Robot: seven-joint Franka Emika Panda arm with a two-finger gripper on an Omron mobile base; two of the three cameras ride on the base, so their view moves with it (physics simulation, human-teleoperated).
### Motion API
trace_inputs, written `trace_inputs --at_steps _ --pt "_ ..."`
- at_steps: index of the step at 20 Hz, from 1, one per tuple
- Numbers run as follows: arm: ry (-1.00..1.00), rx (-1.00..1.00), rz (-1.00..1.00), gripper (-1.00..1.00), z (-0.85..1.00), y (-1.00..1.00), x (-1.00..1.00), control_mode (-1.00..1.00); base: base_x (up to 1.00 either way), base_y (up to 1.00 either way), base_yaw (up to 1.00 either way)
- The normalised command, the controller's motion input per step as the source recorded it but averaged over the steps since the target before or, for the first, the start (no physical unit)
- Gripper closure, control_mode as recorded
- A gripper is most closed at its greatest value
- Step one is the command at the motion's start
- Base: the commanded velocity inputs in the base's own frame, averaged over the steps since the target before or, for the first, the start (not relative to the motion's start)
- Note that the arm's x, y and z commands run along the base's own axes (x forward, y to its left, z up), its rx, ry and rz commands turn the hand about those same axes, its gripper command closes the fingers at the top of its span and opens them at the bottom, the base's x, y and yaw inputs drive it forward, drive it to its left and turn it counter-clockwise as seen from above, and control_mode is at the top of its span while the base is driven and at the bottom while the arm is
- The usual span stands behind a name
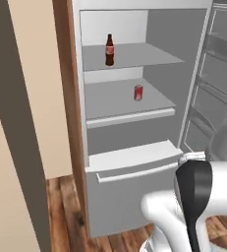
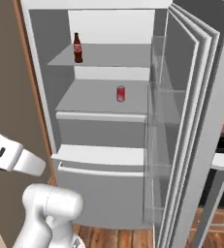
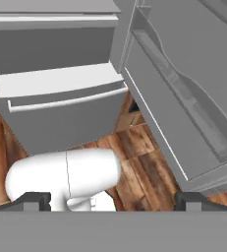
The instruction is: Open the fridge, grab two sodas, and place both sodas inside the bowl with ice on the dining counter.
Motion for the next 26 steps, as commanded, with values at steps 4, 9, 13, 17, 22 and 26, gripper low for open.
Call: trace_inputs --at_steps 4,9,13,17,22,26 --pt "0.0 0.0 0.0 -1.0 0.0 0.0 0.0 1.0 0.71 -0.2 0.22" --pt "0.0 0.0 0.0 -1.0 0.0 0.0 0.0 1.0 0.71 0.0 0.27" --pt "0.0 0.0 0.0 -1.0 0.0 0.0 0.0 1.0 0.64 -0.25 0.2" --pt "0.0 0.0 0.0 -1.0 0.0 0.0 0.0 1.0 0.51 -0.42 0.03" --pt "0.0 0.0 0.0 -1.0 -0.04 -0.02 0.02 -1.0 0.19 -0.17 0.0" --pt "-0.01 0.11 0.02 -1.0 -0.33 -0.26 0.5 -1.0 0.0 0.0 0.0"
